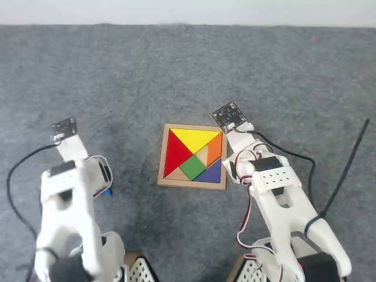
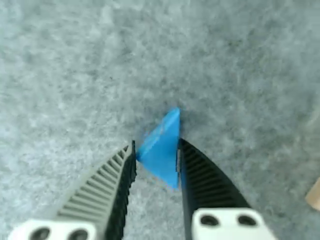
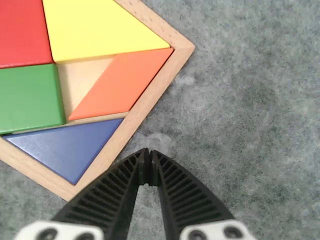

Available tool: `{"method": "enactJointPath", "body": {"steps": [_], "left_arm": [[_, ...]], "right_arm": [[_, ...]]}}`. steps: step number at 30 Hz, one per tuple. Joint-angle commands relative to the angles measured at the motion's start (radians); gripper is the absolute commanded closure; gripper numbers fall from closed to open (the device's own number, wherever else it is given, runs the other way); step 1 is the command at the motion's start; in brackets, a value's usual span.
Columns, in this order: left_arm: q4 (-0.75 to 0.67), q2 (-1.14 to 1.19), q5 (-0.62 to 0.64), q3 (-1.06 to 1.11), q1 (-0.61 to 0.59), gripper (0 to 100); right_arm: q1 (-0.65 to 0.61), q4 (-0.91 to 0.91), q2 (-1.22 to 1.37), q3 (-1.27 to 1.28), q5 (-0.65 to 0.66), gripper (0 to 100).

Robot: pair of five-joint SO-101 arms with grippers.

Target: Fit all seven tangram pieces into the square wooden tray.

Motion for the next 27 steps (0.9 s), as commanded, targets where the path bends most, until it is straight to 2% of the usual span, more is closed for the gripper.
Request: {"method": "enactJointPath", "body": {"steps": [1, 5, 11, 18, 23, 27], "left_arm": [[-0.020, -0.199, 0.011, 0.038, -0.003, 88], [-0.020, -0.290, 0.012, 0.064, -0.003, 88], [0.006, -0.285, 0.012, 0.061, -0.005, 88], [0.014, -0.267, 0.009, 0.070, -0.037, 82], [-0.012, -0.046, 0.014, 0.001, -0.037, 80], [0.034, 0.164, 0.061, -0.119, -0.040, 80]], "right_arm": [[0.005, -0.013, -0.058, -0.009, -0.003, 99.2], [0.005, -0.013, -0.058, -0.009, -0.003, 99.2], [0.005, -0.013, -0.058, -0.009, -0.003, 99.2], [0.007, -0.013, -0.058, -0.009, -0.003, 99.2], [0.008, -0.013, -0.058, -0.009, -0.003, 99.2], [0.010, -0.013, -0.058, -0.009, -0.003, 99.2]]}}
